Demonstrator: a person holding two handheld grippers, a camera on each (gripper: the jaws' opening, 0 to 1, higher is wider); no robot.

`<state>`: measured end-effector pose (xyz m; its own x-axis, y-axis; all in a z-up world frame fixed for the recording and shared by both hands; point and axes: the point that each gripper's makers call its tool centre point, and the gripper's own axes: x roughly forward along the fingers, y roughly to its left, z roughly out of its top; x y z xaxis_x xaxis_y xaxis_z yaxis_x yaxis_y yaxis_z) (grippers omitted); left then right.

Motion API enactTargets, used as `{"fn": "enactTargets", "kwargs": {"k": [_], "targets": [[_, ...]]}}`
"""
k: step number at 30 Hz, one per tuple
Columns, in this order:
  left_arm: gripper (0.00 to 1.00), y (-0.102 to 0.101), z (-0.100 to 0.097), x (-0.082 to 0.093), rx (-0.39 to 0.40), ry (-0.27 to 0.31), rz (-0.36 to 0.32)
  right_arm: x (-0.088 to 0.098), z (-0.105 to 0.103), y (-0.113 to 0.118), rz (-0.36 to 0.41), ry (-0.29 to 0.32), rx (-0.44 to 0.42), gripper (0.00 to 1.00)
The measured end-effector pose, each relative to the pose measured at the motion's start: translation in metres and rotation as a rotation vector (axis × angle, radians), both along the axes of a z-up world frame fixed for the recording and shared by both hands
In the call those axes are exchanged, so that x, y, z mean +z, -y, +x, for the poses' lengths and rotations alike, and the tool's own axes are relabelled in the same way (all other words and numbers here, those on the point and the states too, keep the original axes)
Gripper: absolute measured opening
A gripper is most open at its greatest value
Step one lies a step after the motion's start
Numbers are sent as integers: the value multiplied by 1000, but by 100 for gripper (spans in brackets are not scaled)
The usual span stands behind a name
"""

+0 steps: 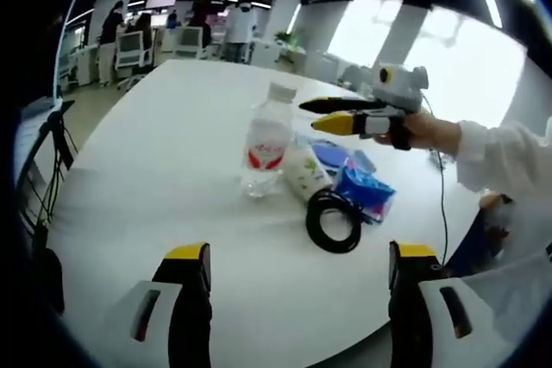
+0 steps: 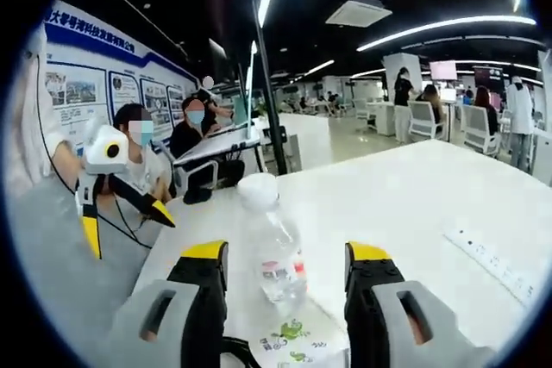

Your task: Arrange the tabletop items into an orderly group along one side of the table until the central work area is clear of visible clutter.

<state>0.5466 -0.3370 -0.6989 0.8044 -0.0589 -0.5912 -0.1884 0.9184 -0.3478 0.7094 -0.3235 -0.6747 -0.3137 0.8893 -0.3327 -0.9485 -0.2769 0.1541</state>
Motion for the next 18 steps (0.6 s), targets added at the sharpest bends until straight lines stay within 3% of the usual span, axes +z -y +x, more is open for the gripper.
{"fn": "enactTargets", "kwargs": {"k": [12,15,18], "targets": [[79,3,1,0,-3,2,-23,-25,11,12,-68,-21,-49,46],[79,0,3,0,13,13,-54,-43,13,19,-152,29,-56,42],[78,-1,3,3,20,23,-46,-54,5,22,-176,63,-12,41]]}}
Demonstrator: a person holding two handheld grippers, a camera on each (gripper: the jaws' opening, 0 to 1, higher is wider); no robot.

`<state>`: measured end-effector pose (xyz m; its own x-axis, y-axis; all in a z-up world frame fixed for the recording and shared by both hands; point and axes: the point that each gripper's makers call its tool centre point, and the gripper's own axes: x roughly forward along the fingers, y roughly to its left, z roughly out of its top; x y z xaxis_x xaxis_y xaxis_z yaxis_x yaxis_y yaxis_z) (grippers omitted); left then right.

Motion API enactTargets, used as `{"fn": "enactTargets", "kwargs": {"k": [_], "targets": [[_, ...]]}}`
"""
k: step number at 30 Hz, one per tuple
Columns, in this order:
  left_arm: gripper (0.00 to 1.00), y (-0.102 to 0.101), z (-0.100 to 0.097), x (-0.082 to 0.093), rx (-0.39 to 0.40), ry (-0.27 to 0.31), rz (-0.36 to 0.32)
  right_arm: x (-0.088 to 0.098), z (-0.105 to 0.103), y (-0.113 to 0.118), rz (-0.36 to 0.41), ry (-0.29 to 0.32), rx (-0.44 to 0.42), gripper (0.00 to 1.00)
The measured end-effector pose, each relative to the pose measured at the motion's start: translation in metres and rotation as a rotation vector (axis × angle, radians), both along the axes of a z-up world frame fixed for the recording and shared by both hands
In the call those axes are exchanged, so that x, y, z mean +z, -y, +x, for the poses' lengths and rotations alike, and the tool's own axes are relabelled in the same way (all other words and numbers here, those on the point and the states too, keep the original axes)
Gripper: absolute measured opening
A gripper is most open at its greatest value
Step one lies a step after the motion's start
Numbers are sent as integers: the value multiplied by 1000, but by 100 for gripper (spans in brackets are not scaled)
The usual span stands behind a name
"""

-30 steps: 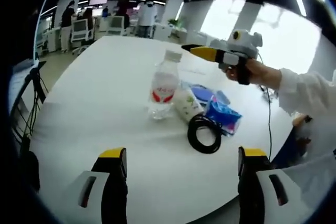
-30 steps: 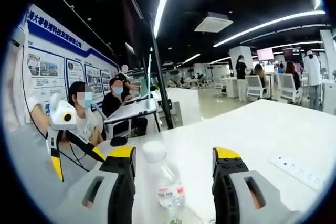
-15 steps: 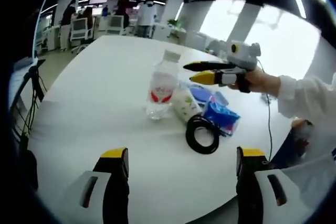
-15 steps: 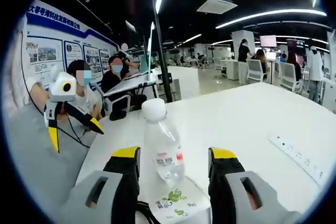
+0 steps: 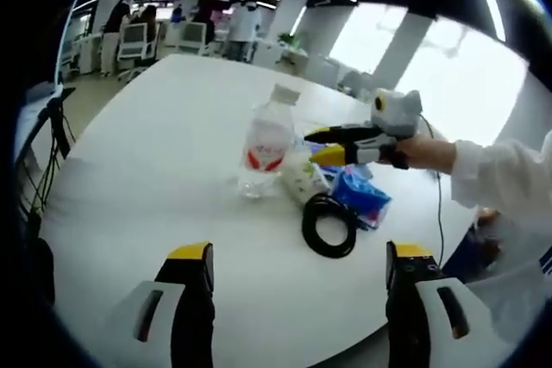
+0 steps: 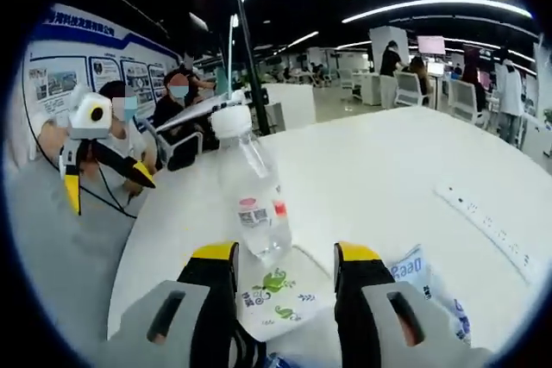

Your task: Arrange the tabletop items into an orderly group along one side of the table until the central work area is clear of visible clutter.

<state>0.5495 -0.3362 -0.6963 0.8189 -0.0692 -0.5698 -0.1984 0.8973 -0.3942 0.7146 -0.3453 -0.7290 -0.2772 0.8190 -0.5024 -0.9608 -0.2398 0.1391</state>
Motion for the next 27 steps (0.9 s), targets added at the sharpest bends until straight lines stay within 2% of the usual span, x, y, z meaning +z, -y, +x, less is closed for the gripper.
{"fn": "enactTargets", "kwargs": {"k": [1,4,7,10,13,16,20,24,27], "targets": [[77,0,1,0,0,5,-4,-3,0,0,-8,1,5,41],[77,2,2,2,0,17,-21,-8,3,0,-24,54,20,39],[76,3,3,2,-11,16,-17,-5,7,-4,-9,25,4,39],[75,5,3,1,-16,16,-24,-9,13,-7,-20,27,2,38],[73,4,2,2,-11,18,-35,-20,17,-4,-57,78,36,37],[72,3,3,5,-1,32,-44,-19,22,-5,-51,49,14,34],[71,4,4,4,-1,29,-49,-20,34,-5,-43,85,1,25],[71,6,5,5,-1,34,-58,-16,30,-4,-32,109,23,16],[71,5,5,5,2,34,-60,-10,32,-2,-25,102,22,3]]}}
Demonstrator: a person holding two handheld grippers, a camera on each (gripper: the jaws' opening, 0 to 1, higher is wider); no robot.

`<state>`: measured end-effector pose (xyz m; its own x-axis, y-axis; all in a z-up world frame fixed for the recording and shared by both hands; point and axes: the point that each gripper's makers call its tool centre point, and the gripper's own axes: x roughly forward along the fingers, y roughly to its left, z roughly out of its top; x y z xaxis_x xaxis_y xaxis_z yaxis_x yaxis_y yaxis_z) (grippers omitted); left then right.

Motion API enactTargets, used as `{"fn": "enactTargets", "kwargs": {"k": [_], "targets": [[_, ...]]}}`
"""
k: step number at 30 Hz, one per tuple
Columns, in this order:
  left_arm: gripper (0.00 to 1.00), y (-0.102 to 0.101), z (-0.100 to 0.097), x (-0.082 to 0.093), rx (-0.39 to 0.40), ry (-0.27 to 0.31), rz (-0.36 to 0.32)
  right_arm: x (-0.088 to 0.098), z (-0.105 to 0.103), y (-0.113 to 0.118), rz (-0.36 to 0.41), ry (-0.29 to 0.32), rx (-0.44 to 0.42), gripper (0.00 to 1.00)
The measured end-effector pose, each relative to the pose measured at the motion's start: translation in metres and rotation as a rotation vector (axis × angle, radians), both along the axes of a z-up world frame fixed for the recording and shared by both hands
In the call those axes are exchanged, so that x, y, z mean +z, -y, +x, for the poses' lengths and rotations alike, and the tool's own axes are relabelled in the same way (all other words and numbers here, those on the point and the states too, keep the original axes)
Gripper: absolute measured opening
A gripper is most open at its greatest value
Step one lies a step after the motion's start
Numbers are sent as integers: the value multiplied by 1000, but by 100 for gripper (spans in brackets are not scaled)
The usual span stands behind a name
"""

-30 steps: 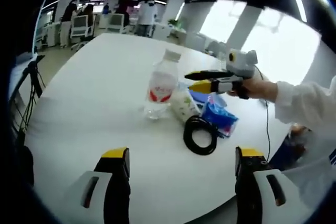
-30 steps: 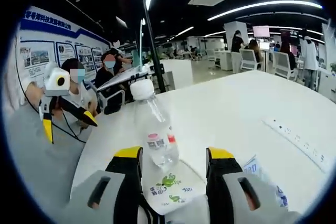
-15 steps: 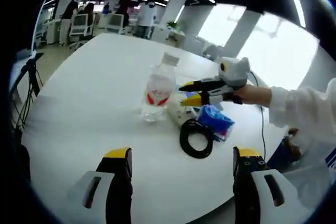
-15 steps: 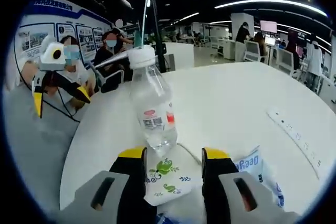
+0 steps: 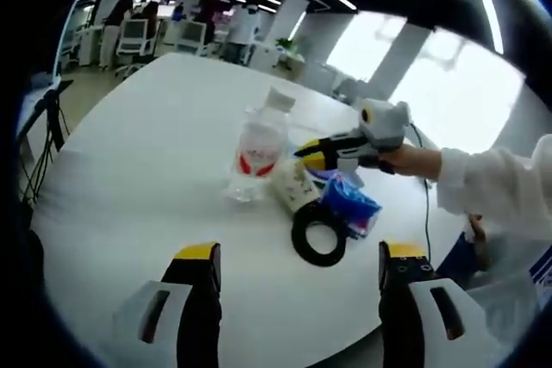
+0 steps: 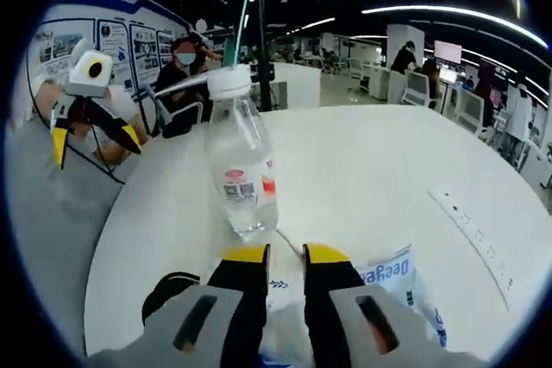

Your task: Arrange the tabletop items into an orderly group along one side of the table until the central work area is clear of visible clutter.

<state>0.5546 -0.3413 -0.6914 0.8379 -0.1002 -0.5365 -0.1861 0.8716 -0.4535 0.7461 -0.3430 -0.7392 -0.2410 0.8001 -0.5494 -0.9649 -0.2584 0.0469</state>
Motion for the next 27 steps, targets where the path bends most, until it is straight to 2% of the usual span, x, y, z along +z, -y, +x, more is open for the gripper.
{"fn": "enactTargets", "kwargs": {"k": [2,4,5,6,10,13,16,22,25,27], "targets": [[70,1,-1,-1,2,-2,-5,0,-1,2,-11,-12,9,0],[70,0,-1,-1,6,-2,-10,-7,-4,8,-48,16,54,0],[70,0,0,-1,8,-2,-11,-11,-5,11,-63,53,84,0],[70,1,0,-1,8,-1,-12,-11,-9,11,-61,67,95,0],[70,3,-1,-2,5,-3,-16,1,-15,6,-33,54,66,0],[69,5,-1,-4,-3,-8,-16,12,-20,0,5,48,81,16],[69,6,-1,-5,-8,-9,-19,19,-19,-9,23,-21,60,26],[69,6,-2,-6,-5,-16,-23,2,-19,-13,-47,-17,125,27],[68,7,-2,-6,-6,-15,-31,-10,-21,-13,-98,-48,145,27],[67,8,-1,-8,-11,-21,-31,-16,-23,-12,-125,-43,172,27]]}}
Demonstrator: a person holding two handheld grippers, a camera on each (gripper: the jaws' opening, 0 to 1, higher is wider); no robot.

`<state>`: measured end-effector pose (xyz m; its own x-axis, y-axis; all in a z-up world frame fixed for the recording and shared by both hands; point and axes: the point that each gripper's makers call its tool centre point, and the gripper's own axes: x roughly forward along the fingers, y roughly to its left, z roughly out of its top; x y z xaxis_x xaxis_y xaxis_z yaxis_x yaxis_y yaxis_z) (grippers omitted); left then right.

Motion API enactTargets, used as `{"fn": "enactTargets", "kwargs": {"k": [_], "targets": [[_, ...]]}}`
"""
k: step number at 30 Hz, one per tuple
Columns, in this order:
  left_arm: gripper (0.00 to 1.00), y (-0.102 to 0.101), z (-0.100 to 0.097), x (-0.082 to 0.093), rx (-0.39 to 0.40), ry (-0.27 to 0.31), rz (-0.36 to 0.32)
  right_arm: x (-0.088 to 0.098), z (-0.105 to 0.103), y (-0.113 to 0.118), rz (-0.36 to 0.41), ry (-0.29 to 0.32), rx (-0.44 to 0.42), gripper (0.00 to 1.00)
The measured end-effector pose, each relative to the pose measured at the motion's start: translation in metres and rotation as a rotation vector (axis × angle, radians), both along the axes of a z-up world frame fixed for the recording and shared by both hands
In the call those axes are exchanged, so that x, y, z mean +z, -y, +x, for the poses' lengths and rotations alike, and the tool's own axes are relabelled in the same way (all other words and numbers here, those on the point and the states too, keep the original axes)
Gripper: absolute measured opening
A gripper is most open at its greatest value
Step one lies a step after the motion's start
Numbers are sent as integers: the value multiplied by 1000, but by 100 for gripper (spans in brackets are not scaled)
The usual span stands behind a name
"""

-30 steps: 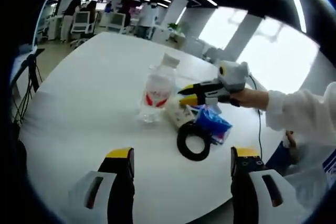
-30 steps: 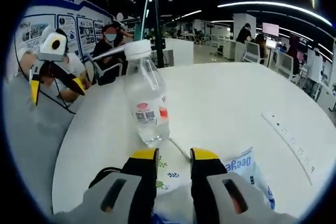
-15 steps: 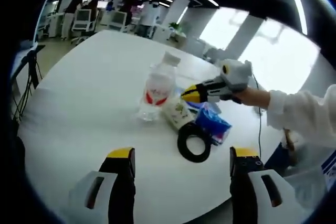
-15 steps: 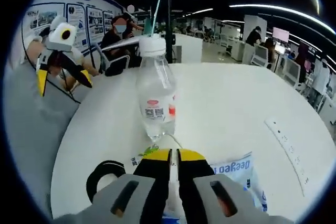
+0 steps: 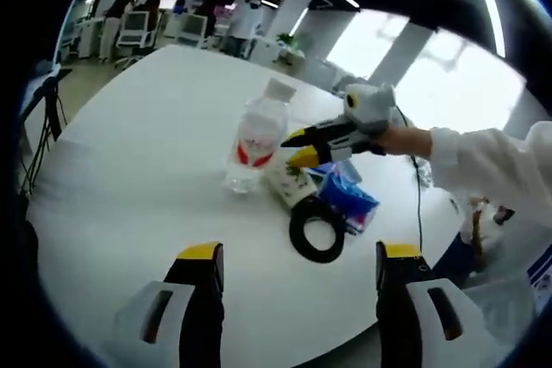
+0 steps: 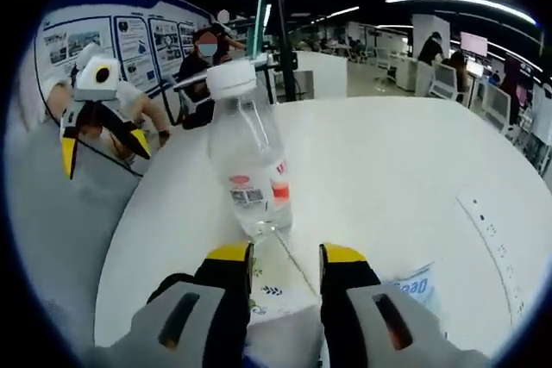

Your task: Arrange the tabletop items into an orderly group along one side of the table until the central work area is clear of visible clutter.

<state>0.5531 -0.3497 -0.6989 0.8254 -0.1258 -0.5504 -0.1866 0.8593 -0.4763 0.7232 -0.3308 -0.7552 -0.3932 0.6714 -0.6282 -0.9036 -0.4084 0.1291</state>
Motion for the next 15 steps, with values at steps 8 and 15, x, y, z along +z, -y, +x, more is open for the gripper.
{"fn": "enactTargets", "kwargs": {"k": [8,15], "targets": [[65,2,0,-4,-2,-9,-6,0,-5,-4,-57,-12,71,17],[64,-6,3,3,49,34,-43,3,1,2,-102,13,127,0]]}}
